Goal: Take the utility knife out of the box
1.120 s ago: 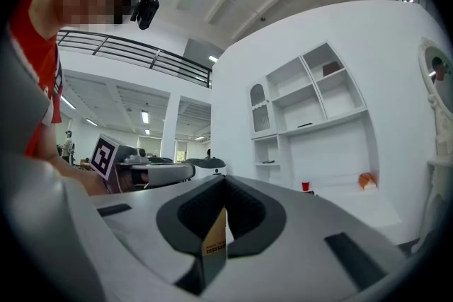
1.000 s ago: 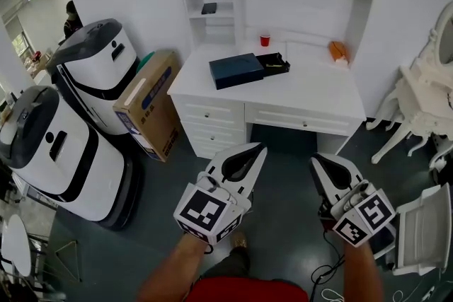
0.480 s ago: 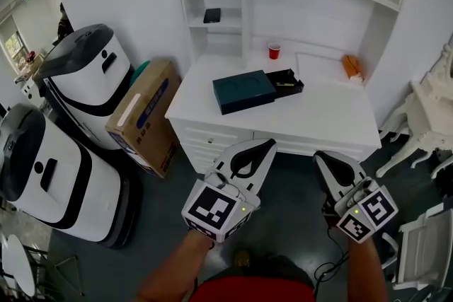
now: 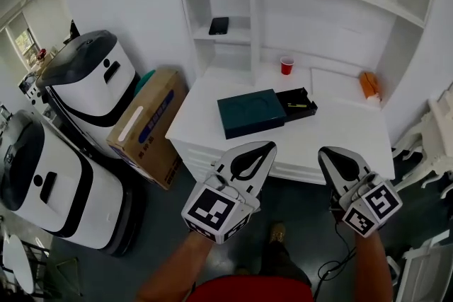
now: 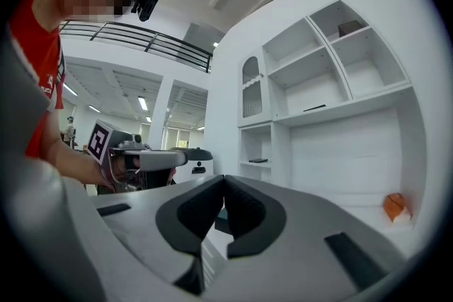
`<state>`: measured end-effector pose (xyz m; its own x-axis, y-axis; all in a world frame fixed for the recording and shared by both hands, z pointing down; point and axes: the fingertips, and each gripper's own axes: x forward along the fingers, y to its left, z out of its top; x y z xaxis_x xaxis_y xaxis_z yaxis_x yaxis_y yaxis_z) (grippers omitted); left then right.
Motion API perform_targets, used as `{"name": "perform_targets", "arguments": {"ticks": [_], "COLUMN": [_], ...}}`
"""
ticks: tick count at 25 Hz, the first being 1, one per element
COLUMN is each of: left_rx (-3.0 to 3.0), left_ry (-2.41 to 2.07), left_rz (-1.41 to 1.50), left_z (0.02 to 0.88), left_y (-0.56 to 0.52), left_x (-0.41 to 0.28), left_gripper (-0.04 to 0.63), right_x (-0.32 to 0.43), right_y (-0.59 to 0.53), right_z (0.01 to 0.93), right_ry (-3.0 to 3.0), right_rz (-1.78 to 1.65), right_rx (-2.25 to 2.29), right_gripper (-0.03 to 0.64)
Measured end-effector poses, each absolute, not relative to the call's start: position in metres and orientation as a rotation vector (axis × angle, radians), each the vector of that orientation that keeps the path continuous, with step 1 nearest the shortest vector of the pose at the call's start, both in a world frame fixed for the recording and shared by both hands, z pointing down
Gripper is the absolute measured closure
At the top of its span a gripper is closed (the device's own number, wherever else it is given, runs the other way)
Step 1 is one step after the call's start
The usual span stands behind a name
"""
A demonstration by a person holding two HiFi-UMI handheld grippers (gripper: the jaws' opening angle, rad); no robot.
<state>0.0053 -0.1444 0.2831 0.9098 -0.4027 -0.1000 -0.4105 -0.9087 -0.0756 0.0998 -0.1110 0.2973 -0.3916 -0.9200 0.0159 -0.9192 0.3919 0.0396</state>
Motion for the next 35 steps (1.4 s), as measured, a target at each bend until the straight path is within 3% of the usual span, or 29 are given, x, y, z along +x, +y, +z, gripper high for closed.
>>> {"name": "perform_targets", "arguments": {"ticks": [13, 24, 35], "left_rx": [-2.937, -2.951, -3.001], "left_ry": [0.799, 0.876, 0.747], "left_rz": [0.072, 0.013, 0.039], "left_z": [0.285, 0.301, 0.310], "left_y": [-0.276, -0.345, -0.399], "left_x": [0.108, 0.127, 0.134], "left_gripper": [0.577, 0.577, 0.577], "right_x": [0.194, 0.221, 0.216], "right_y": [-0.257, -0.337, -0.392], "right_z": [0.315, 0.366, 0.451], "right_ry": [-2.660, -2.578, -2.229], "right_rz": [-0.021, 0.027, 0.017], "right_rx": [1.450, 1.270, 0.882], "right_gripper": [0.588, 0.582, 0.491]}}
